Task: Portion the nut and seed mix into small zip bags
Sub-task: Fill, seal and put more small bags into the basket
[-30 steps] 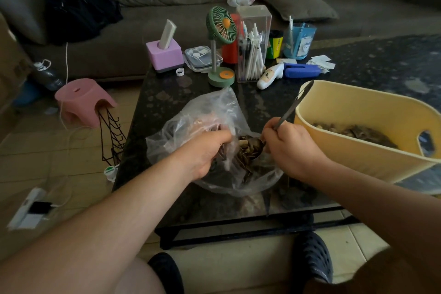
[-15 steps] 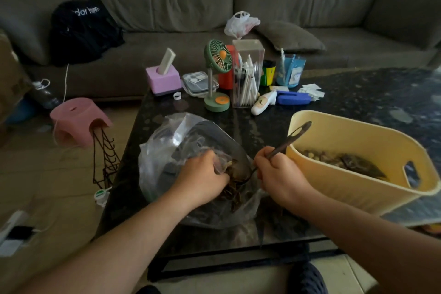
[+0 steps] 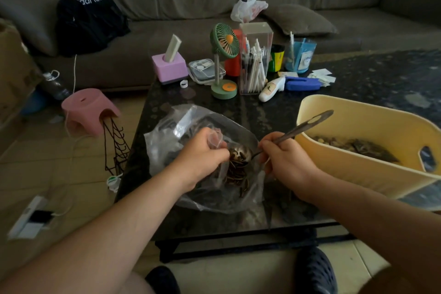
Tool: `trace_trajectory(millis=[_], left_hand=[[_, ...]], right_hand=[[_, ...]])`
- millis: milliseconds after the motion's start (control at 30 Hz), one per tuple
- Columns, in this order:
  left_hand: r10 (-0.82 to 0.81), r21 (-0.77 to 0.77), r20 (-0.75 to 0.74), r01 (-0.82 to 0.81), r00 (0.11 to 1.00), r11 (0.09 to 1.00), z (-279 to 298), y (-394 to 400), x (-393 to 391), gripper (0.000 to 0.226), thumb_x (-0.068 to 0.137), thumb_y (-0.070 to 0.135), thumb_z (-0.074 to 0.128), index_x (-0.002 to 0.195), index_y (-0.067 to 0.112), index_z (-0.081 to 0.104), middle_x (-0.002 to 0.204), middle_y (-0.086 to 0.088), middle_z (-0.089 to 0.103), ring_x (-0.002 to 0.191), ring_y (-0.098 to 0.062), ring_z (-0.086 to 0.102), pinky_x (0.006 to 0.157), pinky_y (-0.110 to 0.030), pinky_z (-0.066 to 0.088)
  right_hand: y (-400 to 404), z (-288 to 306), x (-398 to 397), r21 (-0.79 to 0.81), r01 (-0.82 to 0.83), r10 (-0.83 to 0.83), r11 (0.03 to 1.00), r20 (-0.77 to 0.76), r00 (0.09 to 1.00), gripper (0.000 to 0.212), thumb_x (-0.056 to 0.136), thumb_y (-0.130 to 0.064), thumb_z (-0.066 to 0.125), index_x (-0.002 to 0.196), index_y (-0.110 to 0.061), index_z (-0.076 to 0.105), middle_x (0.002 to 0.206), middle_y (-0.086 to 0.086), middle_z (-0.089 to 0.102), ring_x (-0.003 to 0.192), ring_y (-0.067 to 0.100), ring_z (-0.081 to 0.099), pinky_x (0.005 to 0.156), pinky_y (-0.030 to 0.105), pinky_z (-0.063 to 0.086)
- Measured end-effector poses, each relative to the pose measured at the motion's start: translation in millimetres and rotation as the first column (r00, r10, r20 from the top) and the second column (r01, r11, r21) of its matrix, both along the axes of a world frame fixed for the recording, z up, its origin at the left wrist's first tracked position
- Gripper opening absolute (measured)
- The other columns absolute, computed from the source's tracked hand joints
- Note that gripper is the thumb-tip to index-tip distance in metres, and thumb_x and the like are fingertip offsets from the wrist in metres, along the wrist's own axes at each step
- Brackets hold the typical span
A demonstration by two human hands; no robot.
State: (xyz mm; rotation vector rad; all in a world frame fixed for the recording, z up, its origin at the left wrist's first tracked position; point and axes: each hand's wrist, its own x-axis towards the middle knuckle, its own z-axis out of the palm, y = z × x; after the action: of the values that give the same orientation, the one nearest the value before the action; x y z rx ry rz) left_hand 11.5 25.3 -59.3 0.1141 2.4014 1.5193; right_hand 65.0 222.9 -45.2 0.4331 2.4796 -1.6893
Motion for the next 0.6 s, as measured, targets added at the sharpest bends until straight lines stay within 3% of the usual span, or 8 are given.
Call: trace_trajectory(millis=[67,133,333,500,600], left_hand=[[-0.052,-0.070,-0.037,0.050,0.998,0.996,2,-7,-2,0.028,0.089,0.014,0.074,0.108,0.028,0.059,0.110,0.004,0.068,0.105,-0.013,0.064,0.089,-0.033,0.052],[-0.113,-0.121,-0.052,0.106,0.992,0.987,3,-14,-3,0.035,0.087,0.019,0.080,0.113,0.030,0.060,0.109,0.008,0.070,0.103,-0.009,0.068,0.092,-0.034,0.057],[-0.129,-0.285,-0.167,0.077,0.978,0.955,1,-19,0,0.039,0.082,0.039,0.088,0.113,0.043,0.063,0.108,0.021,0.070,0.101,0.001,0.066,0.093,-0.032,0.058],[-0.110,-0.264,-0.176,0.061,0.978,0.963,-2,-14,3,0.039,0.084,0.042,0.085,0.117,0.046,0.065,0.111,0.025,0.065,0.102,0.005,0.060,0.087,-0.025,0.051],[-0.090,-0.279,-0.247,0.018,0.965,0.960,-4,-10,3,0.036,0.082,0.046,0.083,0.114,0.046,0.067,0.105,0.029,0.065,0.100,0.010,0.058,0.089,-0.027,0.052]], right_hand=[[3,8,-2,0.002,0.025,-0.025,1.000,-0.033,0.999,0.022,0.109,-0.026,0.048,0.101,-0.016,0.067,0.085,0.006,0.069,0.068,0.020,0.063,0.061,0.038,0.056],[6,15,-2,0.017,0.040,-0.039,0.999,-0.078,0.996,0.023,0.109,-0.025,0.048,0.099,-0.016,0.066,0.083,0.007,0.068,0.067,0.019,0.063,0.059,0.033,0.052],[3,35,7,0.035,0.021,-0.016,0.999,-0.136,0.991,0.024,0.109,-0.028,0.046,0.097,-0.017,0.064,0.080,0.008,0.066,0.067,0.021,0.064,0.069,0.044,0.058],[1,55,8,0.252,0.011,0.078,0.968,-0.340,0.937,0.023,0.108,-0.030,0.047,0.090,-0.027,0.062,0.074,0.002,0.068,0.066,0.016,0.066,0.067,0.047,0.059],[-3,59,8,0.395,-0.052,0.227,0.917,-0.411,0.883,0.020,0.108,-0.029,0.047,0.092,-0.029,0.060,0.074,-0.006,0.063,0.070,0.004,0.061,0.064,0.020,0.048]])
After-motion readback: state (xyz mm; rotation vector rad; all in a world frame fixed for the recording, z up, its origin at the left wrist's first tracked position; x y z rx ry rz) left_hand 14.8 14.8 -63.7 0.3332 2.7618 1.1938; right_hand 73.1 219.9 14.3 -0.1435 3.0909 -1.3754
